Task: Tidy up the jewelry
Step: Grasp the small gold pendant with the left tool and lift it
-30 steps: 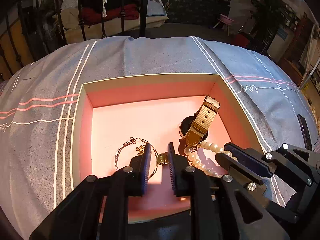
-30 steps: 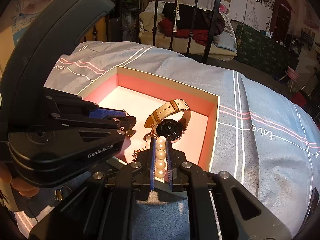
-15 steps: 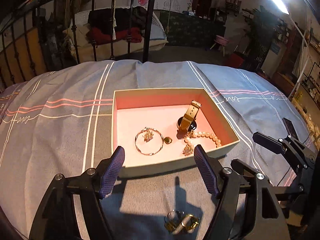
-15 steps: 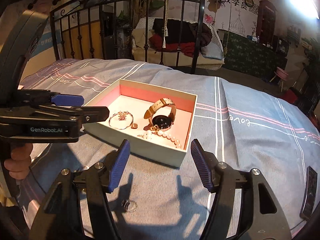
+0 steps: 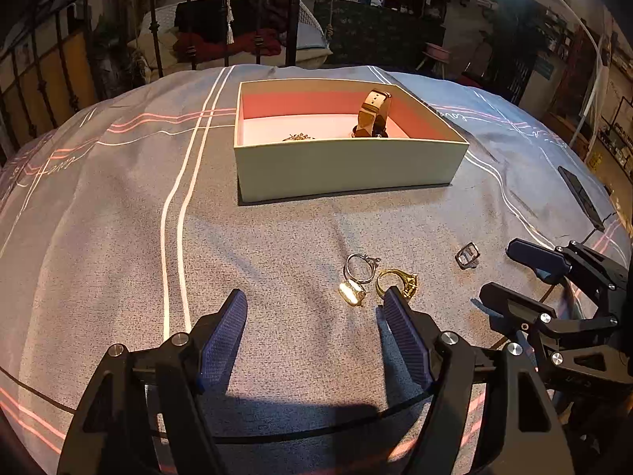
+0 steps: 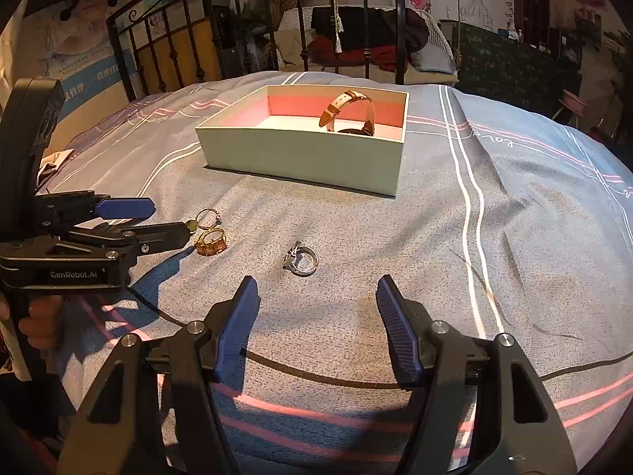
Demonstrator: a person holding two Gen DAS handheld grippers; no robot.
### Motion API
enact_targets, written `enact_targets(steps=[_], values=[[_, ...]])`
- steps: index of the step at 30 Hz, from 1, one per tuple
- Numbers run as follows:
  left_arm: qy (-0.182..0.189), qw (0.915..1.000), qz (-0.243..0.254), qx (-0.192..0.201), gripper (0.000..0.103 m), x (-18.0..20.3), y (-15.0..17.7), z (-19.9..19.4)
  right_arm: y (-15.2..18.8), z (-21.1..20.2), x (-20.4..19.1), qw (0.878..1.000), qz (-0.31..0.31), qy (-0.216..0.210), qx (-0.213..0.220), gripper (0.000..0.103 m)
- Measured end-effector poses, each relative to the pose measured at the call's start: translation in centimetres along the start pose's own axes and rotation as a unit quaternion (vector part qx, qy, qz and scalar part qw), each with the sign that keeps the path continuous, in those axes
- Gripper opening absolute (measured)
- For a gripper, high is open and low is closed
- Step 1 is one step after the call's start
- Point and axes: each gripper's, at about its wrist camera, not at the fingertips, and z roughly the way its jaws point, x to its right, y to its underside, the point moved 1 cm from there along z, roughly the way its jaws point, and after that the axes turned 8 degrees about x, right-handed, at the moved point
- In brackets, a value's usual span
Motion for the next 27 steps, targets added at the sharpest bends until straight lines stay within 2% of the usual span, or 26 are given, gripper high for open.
enact_targets(steps=[5, 7, 9, 10, 12, 14, 18, 20, 25, 27], values=[[-0.029, 0.9982, 0.053, 0.001, 0.068, 1.3, -0.1, 0.9, 0.2, 0.1, -0.2, 1.0, -0.001, 0.002, -0.001, 0.063], [-0.026, 0.9979, 0.06, 0.002, 0.061, 1.6, -0.2, 1.1, 0.3, 0.2, -0.2, 1.0, -0.003, 0.003, -0.005, 0.063], [-0.015, 0.9978, 0.065, 0.004, 0.043, 1.9, -0.3, 1.3, 0.3, 0.3, -0.3, 1.0, -0.007, 0.004, -0.006, 0.063], [-0.012, 0.9974, 0.071, 0.006, 0.038, 2.2, -0.2, 1.3, 0.3, 0.4, -0.3, 1.0, -0.008, 0.004, -0.008, 0.063], [-0.006, 0.9961, 0.087, 0.012, 0.022, 2.8, 0.1, 1.2, 0.2, 0.6, -0.5, 1.0, -0.012, 0.005, -0.011, 0.063], [0.002, 0.9958, 0.091, 0.015, 0.015, 3.1, 0.5, 0.9, -0.1, 1.0, -0.6, 1.0, -0.017, 0.005, -0.016, 0.063], [0.026, 0.9972, 0.067, 0.019, 0.014, 2.4, 0.7, 0.6, -0.7, 2.0, -1.2, 0.999, -0.034, 0.003, -0.028, 0.063], [0.041, 0.9977, 0.049, 0.023, 0.014, 1.9, 0.9, 0.5, -0.9, 2.4, -1.5, 0.999, -0.041, 0.002, -0.031, 0.06], [0.051, 0.9976, 0.036, 0.029, 0.014, 1.8, 1.0, 0.2, -1.0, 2.7, -1.8, 0.998, -0.053, -0.008, -0.034, 0.026], [0.05, 0.9976, 0.037, 0.03, 0.014, 1.9, 0.9, 0.1, -1.0, 2.6, -1.8, 0.998, -0.056, -0.012, -0.033, 0.022]])
